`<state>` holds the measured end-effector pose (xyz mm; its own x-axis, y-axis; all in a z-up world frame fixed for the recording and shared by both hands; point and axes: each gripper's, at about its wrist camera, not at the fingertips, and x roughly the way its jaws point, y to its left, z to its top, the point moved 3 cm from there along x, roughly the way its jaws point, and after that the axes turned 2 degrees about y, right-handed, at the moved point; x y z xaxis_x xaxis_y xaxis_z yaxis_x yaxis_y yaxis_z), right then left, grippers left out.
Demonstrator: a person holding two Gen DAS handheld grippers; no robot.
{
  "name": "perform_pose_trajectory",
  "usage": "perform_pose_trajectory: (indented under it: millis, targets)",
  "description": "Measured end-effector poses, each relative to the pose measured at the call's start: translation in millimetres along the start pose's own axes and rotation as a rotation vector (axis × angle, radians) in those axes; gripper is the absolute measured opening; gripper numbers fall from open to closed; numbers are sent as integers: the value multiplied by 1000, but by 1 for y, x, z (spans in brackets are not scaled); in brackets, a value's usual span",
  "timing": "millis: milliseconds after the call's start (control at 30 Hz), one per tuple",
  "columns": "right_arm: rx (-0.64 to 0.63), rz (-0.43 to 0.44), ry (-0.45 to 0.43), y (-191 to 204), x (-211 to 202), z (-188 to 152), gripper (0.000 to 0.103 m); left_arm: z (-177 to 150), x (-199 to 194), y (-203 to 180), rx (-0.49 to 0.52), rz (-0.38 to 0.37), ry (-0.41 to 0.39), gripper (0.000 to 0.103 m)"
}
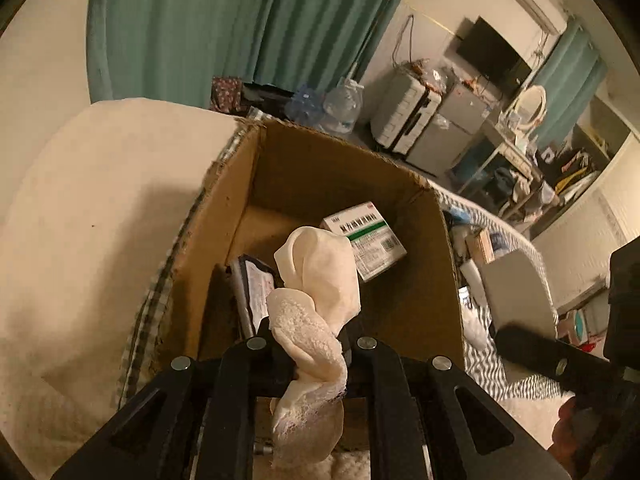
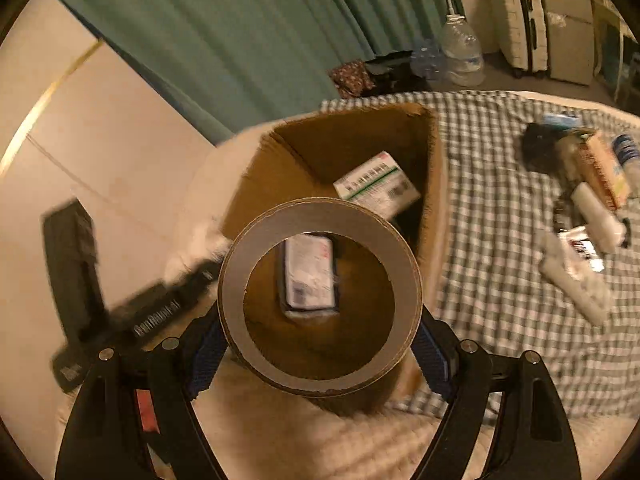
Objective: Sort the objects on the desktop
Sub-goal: 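Carry the cloth and tape roll to the cardboard box and drop them in, then move both tools back over the remaining items on the bed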
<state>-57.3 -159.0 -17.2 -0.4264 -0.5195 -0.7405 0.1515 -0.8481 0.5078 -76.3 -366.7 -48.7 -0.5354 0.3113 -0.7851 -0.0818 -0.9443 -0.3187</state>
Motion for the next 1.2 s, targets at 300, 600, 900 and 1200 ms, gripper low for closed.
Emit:
perform_pose_trajectory:
  millis: [300,600,900,1200]
  targets:
    - [122,-21,-66,5,-5,18,95,1,-16,9,42,33,-81,77]
    - [93,-247,-234,-18,-117,-20,95,-44,-43,-35,255,42,-198,96]
    - [19,-522,-245,-124,-215,-82,95,-57,-51,-123,254,40,-162,101]
    - [107,-468,-305,-182,-303,-40,95,-39,-106,-268,206,120,-237,103]
